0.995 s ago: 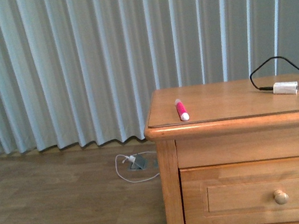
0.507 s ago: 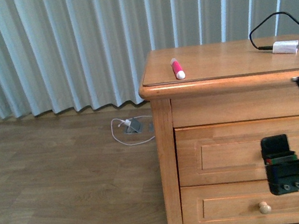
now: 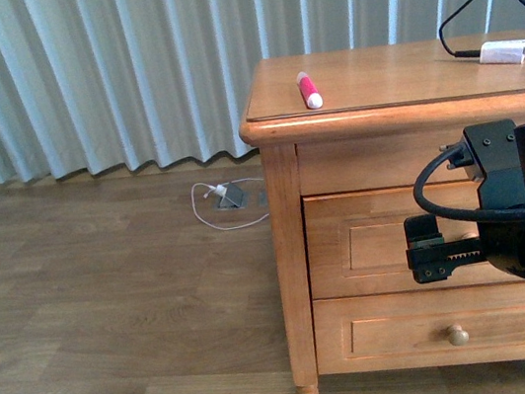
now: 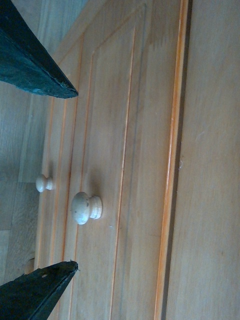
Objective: Place pink marker in drawer with both arms
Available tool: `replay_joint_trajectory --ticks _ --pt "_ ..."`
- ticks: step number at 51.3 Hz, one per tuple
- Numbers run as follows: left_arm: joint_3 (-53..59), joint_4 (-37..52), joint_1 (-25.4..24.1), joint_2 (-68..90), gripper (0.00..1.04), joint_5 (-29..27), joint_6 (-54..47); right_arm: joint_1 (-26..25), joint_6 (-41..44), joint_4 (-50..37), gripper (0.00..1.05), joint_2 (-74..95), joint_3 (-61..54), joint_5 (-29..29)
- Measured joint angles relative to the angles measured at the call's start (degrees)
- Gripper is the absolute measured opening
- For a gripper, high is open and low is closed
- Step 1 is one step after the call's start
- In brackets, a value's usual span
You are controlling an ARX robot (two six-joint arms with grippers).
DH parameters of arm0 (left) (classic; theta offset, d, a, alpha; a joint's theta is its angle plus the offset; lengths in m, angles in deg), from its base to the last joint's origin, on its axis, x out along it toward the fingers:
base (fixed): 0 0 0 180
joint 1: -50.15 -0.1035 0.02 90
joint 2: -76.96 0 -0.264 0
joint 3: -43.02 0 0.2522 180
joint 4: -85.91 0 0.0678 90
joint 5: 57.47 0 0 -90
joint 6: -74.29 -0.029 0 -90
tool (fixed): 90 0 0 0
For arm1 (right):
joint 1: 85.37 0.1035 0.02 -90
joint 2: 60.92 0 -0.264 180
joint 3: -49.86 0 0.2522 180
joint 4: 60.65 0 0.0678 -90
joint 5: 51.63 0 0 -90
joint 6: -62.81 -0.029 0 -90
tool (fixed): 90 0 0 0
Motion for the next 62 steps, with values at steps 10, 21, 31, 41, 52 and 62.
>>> replay_joint_trajectory --ticks 10,21,31,41,52,62 --pt "0.0 0.0 0.0 0.0 0.99 0.0 0.0 -1.44 0.35 -0.7 0.96 4.39 3.1 -0.37" --pt "0.0 0.0 0.0 0.0 0.99 0.0 0.0 -3.08 0.44 -0.83 0.96 6.38 5.29 -0.61" --pt "0.0 0.0 0.0 0.0 0.99 0.0 0.0 -3.41 0.77 -0.37 0.96 7.3 5.79 -1.44" --pt "0.0 0.0 0.0 0.0 0.99 0.0 0.0 -3.63 1.36 0.92 0.96 7.85 6.4 -1.81" --pt "0.0 0.0 0.0 0.0 0.99 -0.02 0.0 -3.69 1.36 1.09 0.9 7.98 6.67 -0.85" --pt "0.0 0.0 0.0 0.0 0.99 0.0 0.0 -3.78 1.36 0.9 0.62 7.98 6.69 -0.31"
